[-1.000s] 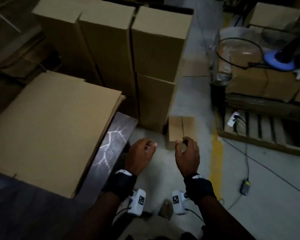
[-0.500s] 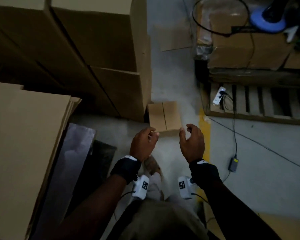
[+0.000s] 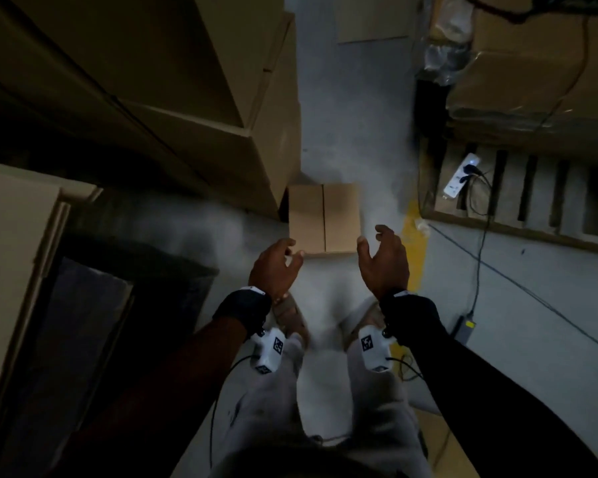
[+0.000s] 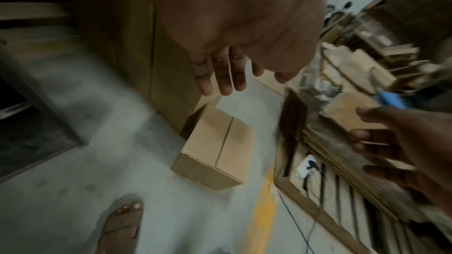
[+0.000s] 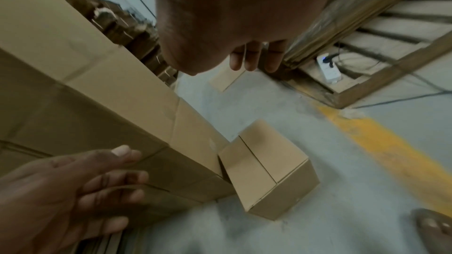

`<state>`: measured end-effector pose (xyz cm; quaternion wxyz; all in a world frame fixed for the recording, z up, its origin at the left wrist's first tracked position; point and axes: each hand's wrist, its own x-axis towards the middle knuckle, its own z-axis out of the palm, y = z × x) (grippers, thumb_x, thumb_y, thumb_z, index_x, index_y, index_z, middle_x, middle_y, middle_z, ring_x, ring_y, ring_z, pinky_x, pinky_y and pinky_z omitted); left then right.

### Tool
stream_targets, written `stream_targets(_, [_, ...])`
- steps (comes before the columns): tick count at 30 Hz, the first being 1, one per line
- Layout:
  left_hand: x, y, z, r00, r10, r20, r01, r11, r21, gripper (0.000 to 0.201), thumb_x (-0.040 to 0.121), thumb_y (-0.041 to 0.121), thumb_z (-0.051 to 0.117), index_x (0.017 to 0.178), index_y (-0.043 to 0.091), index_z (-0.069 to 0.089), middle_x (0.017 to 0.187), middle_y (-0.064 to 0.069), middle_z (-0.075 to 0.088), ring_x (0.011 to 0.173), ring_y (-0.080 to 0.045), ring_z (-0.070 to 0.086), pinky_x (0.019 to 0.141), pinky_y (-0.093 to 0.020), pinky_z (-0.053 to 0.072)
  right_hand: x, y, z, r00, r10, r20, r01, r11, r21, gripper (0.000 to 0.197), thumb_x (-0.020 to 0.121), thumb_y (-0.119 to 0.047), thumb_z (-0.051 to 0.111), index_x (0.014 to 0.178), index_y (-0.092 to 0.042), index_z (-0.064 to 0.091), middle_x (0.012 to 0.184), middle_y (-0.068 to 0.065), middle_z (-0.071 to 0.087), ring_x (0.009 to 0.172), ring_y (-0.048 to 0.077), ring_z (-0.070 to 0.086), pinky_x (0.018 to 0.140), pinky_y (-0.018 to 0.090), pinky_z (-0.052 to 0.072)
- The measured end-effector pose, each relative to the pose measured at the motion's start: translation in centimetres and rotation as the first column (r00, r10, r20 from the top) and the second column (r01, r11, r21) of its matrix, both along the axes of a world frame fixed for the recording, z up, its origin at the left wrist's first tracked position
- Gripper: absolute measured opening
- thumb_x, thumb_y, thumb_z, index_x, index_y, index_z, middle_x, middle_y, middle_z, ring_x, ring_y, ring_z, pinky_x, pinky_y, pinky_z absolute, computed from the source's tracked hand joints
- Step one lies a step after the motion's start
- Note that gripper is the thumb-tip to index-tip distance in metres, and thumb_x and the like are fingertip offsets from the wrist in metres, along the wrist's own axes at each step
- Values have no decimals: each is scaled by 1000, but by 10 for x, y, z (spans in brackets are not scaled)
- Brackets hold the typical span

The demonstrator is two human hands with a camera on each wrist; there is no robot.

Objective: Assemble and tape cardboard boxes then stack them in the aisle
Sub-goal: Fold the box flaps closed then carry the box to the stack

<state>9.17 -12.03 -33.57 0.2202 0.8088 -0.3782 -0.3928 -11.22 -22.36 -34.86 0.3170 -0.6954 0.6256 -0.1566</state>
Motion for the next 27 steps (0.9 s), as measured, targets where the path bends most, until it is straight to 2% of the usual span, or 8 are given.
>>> stream_targets(4, [6, -37, -89, 999, 36, 4, -36, 999, 25, 46, 99, 41, 59, 137, 15, 54, 130, -9, 63, 116, -26, 61, 95, -35, 49, 3, -39, -101, 998, 54, -13, -53, 997, 53, 53, 100, -38, 60, 141, -6, 50, 127, 21, 59, 118, 41, 54, 94, 49, 46])
stream_targets(8, [11, -70, -226, 991, 126, -37, -123, 990, 66, 63, 95, 49, 59, 146, 15, 46, 144, -10, 54, 131, -27, 52, 109, -41, 43, 0, -63, -239, 998, 61, -24, -57, 988, 145, 63, 100, -39, 59, 149, -5, 40, 140, 24, 52, 126, 43, 50, 99, 51, 45])
stream_targets(11, [15, -81, -324, 980, 191, -54, -186, 979, 82, 70, 90, 55, 61, 144, 14, 45, 142, -11, 54, 128, -28, 52, 110, -46, 43, -9, -71, -327, 998, 64, -7, -61, 978, 200, 71, 98, -32, 62, 154, -2, 31, 149, 26, 44, 132, 45, 46, 105, 51, 41])
stream_targets(13, [18, -87, -362, 963, 255, -88, -250, 966, 63, 66, 90, 52, 63, 142, 16, 43, 138, -10, 55, 119, -25, 55, 105, -50, 47, -14, -77, -366, 999, 39, 20, -43, 972, 230, 78, 99, -31, 62, 158, -2, 20, 159, 25, 32, 141, 43, 38, 111, 46, 35])
stream_targets(15, [20, -92, -381, 934, 295, -203, -281, 955, 93, 80, 95, 43, 64, 158, 26, 18, 155, -6, 42, 133, -25, 48, 113, -49, 41, -16, -84, -388, 997, -1, 72, -19, 963, 271, 85, 100, -35, 61, 161, -8, 10, 166, 18, 22, 148, 35, 30, 114, 34, 28])
stream_targets(18, [22, -89, -392, 928, 247, -280, -232, 969, 85, 92, 96, 43, 63, 159, 40, -4, 161, -2, 34, 143, -25, 40, 118, -49, 34, -11, -94, -395, 989, -26, 146, -34, 919, 392, 86, 100, -43, 58, 163, -19, 4, 167, 10, 23, 150, 30, 29, 112, 25, 24])
stream_targets(21, [21, -79, -369, 927, 251, -280, -234, 968, 93, 96, 91, 46, 66, 158, 43, -4, 156, 2, 42, 140, -21, 44, 117, -49, 37, -10, -98, -362, 989, -19, 144, -43, 909, 414, 81, 101, -43, 58, 163, -20, 12, 161, 15, 36, 145, 35, 38, 114, 35, 33])
stream_targets(27, [10, -49, -212, 901, 302, -312, -302, 952, 49, 89, 80, 64, 71, 151, 53, 19, 140, 11, 58, 126, -16, 57, 107, -45, 48, -21, -88, -194, 979, -81, 188, -2, 916, 402, 88, 88, -56, 70, 156, -16, 33, 156, 9, 43, 143, 26, 42, 118, 39, 35])
